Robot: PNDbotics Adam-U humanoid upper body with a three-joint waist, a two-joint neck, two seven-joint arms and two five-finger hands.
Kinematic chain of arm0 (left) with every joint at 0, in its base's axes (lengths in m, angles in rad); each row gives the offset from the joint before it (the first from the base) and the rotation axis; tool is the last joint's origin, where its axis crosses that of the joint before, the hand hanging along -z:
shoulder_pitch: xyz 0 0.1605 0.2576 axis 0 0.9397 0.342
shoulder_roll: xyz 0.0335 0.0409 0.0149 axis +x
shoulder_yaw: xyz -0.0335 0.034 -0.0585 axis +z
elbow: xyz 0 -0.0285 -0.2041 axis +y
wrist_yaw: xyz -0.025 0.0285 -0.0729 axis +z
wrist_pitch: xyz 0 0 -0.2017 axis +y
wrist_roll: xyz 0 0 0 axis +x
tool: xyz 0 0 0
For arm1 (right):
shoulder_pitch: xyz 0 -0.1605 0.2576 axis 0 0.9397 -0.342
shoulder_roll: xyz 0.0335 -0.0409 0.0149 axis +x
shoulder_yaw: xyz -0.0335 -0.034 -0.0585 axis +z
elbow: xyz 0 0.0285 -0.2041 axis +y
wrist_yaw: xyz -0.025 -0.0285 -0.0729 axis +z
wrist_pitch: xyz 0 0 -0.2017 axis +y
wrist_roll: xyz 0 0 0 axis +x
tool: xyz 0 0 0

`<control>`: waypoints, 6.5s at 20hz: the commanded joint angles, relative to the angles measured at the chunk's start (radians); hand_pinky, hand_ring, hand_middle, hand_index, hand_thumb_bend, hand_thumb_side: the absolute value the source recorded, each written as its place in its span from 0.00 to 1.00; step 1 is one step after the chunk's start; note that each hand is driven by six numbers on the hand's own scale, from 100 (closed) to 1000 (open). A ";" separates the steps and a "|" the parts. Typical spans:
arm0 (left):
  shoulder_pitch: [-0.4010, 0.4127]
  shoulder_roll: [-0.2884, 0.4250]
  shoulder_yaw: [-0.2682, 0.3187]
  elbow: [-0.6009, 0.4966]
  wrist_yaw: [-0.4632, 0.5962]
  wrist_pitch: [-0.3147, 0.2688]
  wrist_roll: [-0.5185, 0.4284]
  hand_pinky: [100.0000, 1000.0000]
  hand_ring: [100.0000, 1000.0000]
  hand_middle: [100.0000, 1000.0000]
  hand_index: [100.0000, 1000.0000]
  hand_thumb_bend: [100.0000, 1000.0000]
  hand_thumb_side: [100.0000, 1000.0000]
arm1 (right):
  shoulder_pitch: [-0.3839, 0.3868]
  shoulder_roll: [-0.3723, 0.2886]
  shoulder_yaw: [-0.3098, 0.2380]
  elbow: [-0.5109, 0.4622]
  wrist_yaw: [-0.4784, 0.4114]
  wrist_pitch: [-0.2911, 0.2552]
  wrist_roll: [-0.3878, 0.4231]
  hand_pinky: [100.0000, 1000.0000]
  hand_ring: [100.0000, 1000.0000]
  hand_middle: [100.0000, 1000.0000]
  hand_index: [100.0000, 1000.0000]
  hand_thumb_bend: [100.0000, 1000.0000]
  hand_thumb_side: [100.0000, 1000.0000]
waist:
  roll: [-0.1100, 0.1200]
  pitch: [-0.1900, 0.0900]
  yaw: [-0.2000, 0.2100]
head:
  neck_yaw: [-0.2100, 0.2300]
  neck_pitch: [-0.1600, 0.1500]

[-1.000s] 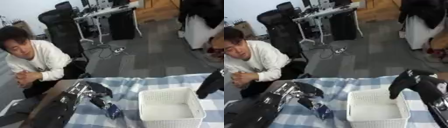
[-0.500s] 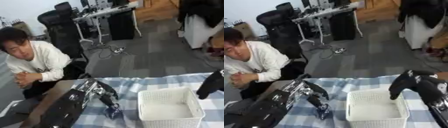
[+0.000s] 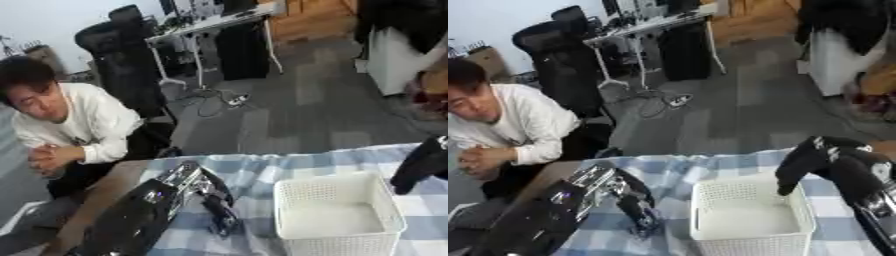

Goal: Pick up objects on the table and place them in the box.

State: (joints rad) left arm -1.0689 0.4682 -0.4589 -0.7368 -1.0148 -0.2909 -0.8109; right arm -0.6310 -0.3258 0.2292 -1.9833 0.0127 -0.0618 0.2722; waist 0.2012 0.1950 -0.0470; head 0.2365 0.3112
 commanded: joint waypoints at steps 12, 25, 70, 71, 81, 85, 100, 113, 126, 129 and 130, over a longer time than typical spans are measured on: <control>0.044 0.063 -0.075 -0.105 -0.200 -0.160 -0.096 1.00 1.00 1.00 1.00 1.00 0.81 | -0.012 -0.008 -0.004 -0.017 0.000 0.004 -0.019 0.52 0.45 0.51 0.58 0.08 0.98 | -0.002 -0.026 0.004 | 0.016 -0.007; 0.152 0.149 -0.055 -0.175 -0.184 -0.224 -0.096 1.00 1.00 1.00 1.00 1.00 0.49 | -0.005 -0.019 -0.007 -0.017 0.015 0.009 -0.025 0.54 0.48 0.53 0.59 0.09 0.98 | -0.013 -0.022 0.019 | 0.025 -0.006; 0.204 0.307 0.052 -0.224 -0.621 -0.539 0.804 1.00 1.00 1.00 1.00 1.00 0.39 | -0.002 -0.022 -0.012 -0.017 0.024 0.015 -0.020 0.56 0.49 0.54 0.60 0.10 0.98 | -0.023 -0.016 0.027 | 0.033 -0.027; 0.199 0.309 0.055 -0.223 -0.644 -0.524 0.828 1.00 1.00 1.00 1.00 1.00 0.38 | -0.001 -0.023 -0.012 -0.017 0.024 0.015 -0.019 0.56 0.49 0.54 0.60 0.10 0.97 | -0.023 -0.016 0.028 | 0.033 -0.027; 0.197 0.257 0.089 -0.168 -0.741 -0.459 0.955 1.00 1.00 1.00 1.00 1.00 0.52 | -0.005 -0.016 -0.012 -0.017 0.022 0.013 -0.015 0.56 0.50 0.54 0.60 0.10 0.98 | -0.029 -0.014 0.025 | 0.042 -0.049; 0.196 0.213 0.102 -0.135 -0.757 -0.444 0.970 1.00 1.00 1.00 1.00 1.00 0.54 | -0.009 -0.009 -0.010 -0.017 0.021 0.012 -0.011 0.56 0.50 0.54 0.60 0.10 0.98 | -0.035 -0.010 0.019 | 0.043 -0.060; 0.201 0.140 0.128 0.006 -0.906 -0.468 1.001 1.00 1.00 1.00 1.00 1.00 0.42 | -0.021 0.005 -0.011 -0.017 0.016 0.010 -0.004 0.56 0.50 0.54 0.60 0.09 0.98 | -0.048 -0.002 0.007 | 0.066 -0.060; 0.220 0.198 0.140 -0.061 -0.762 -0.384 1.518 0.00 0.00 0.11 0.36 0.00 0.67 | -0.018 -0.002 -0.014 -0.017 0.002 0.004 -0.027 0.55 0.49 0.53 0.59 0.08 0.98 | -0.043 -0.007 0.015 | 0.059 -0.066; 0.111 0.285 0.113 -0.240 -0.568 -0.379 1.389 0.00 0.00 0.08 0.34 0.00 0.66 | -0.004 -0.018 -0.012 -0.017 0.003 0.003 -0.026 0.54 0.49 0.53 0.59 0.08 0.98 | -0.029 -0.020 0.031 | 0.050 -0.065; 0.070 0.247 0.108 -0.232 -0.522 -0.371 1.373 0.00 0.00 0.07 0.33 0.00 0.64 | -0.007 -0.012 -0.011 -0.017 -0.002 0.001 -0.026 0.54 0.49 0.53 0.59 0.07 0.98 | -0.028 -0.020 0.025 | 0.053 -0.067; 0.053 0.231 0.109 -0.226 -0.512 -0.369 1.369 0.00 0.00 0.07 0.33 0.00 0.64 | -0.008 -0.010 -0.010 -0.017 -0.004 0.000 -0.026 0.54 0.49 0.53 0.59 0.06 0.96 | -0.026 -0.020 0.022 | 0.053 -0.068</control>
State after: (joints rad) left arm -0.9897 0.6880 -0.3564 -0.9564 -1.5492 -0.6511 0.5544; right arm -0.6290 -0.3346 0.2222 -1.9833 0.0141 -0.0595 0.2481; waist 0.1785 0.1973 -0.0277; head 0.2898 0.2568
